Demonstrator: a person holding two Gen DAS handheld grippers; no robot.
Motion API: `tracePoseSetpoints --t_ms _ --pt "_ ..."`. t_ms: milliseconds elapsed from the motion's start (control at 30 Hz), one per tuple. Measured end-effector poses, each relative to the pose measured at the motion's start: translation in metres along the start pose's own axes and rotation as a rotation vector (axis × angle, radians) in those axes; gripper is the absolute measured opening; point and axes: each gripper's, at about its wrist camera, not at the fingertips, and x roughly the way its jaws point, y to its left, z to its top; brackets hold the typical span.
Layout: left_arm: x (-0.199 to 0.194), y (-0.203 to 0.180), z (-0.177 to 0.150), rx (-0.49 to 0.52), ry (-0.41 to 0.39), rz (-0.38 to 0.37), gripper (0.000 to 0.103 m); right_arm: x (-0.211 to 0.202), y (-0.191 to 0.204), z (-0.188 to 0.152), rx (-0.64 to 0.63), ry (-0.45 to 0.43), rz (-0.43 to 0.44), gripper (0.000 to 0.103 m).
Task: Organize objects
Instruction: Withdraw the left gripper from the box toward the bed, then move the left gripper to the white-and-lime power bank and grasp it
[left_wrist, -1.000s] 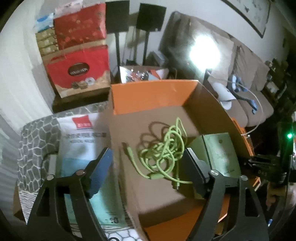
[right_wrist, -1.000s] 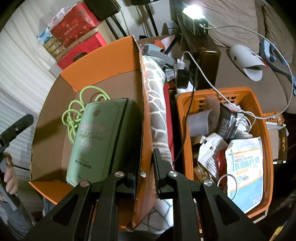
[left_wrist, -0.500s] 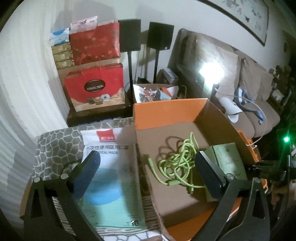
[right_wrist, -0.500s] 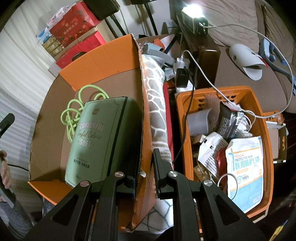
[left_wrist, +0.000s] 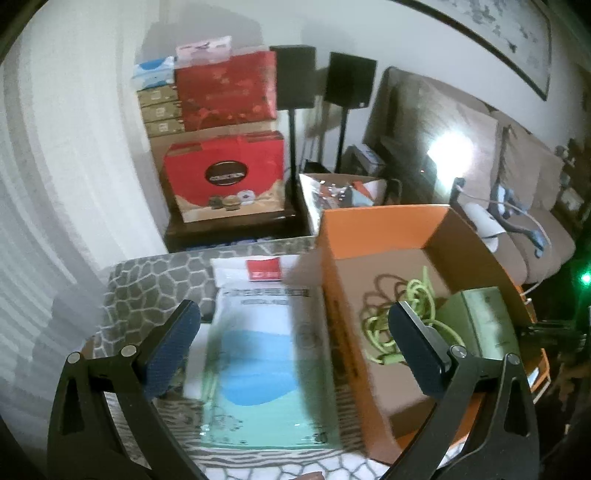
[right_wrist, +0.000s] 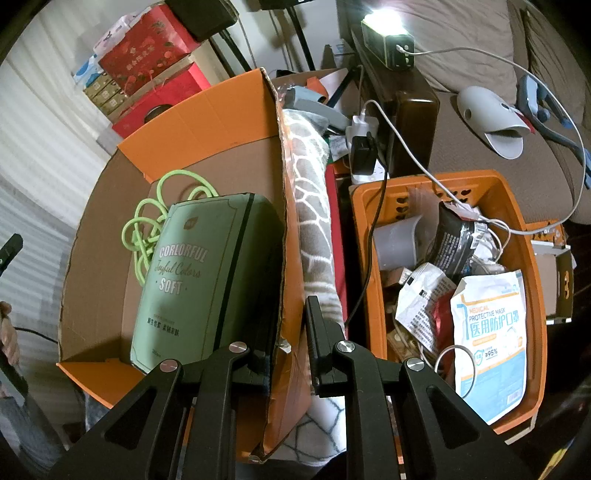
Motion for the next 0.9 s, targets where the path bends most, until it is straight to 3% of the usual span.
tracePoseSetpoints --t_ms 467,900 --pt "0.006 0.057 -0.017 -0.057 0.023 0.07 0.102 0.0 -0.001 0.0 0.002 -0.001 0.002 0.014" --pt "0.029 0.14 -0.036 -0.162 0.102 0.096 0.102 0.0 -0.001 0.0 0.002 0.0 0.001 0.014"
